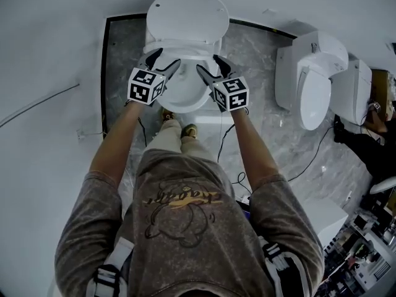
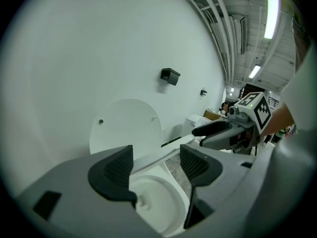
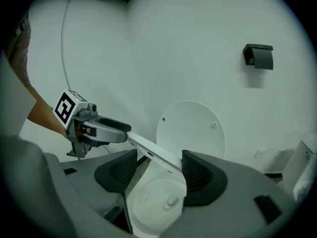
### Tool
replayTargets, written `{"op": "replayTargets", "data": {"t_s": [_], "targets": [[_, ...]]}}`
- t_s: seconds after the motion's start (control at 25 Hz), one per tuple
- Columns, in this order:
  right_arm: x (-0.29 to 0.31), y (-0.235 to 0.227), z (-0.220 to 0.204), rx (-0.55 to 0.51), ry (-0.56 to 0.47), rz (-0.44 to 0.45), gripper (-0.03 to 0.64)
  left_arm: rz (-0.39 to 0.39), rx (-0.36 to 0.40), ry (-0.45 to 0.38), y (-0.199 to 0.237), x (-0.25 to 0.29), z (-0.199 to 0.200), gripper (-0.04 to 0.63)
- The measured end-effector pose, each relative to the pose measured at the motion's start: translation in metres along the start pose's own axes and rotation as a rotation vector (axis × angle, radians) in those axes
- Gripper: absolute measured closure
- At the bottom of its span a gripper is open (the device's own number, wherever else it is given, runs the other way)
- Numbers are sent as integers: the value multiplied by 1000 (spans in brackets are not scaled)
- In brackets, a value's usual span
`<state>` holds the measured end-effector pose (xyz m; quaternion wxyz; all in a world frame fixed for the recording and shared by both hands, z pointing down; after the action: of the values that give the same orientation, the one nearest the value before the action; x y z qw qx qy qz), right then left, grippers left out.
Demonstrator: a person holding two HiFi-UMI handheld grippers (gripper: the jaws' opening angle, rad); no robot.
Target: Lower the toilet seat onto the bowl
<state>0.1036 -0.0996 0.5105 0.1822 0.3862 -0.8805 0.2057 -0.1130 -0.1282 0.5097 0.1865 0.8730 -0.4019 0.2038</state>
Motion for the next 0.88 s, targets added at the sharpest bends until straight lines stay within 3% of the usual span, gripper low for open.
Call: {"op": "replayTargets", "data": {"t_s": [0.32, 0.6, 0.88], "targets": [[-18, 32, -54, 63, 44, 18, 336, 14, -70, 45, -28, -23, -55, 304], [-24, 44, -87, 111, 74, 13, 336, 1, -83, 89, -40, -32, -90, 304], [-25, 55, -145, 170, 186, 67, 337, -23, -115, 218, -58, -31, -148, 304]]}}
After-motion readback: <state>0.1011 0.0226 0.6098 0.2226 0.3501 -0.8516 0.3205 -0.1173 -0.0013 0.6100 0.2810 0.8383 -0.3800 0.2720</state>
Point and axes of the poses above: the fingertips, and each gripper's own axes: x forward along the fingers, y to its left, z out of its top, the point moved 9 cm from there along -x, backward along the fingers, and after that the axes turned 4 degrees about z, right-handed, at the moved point
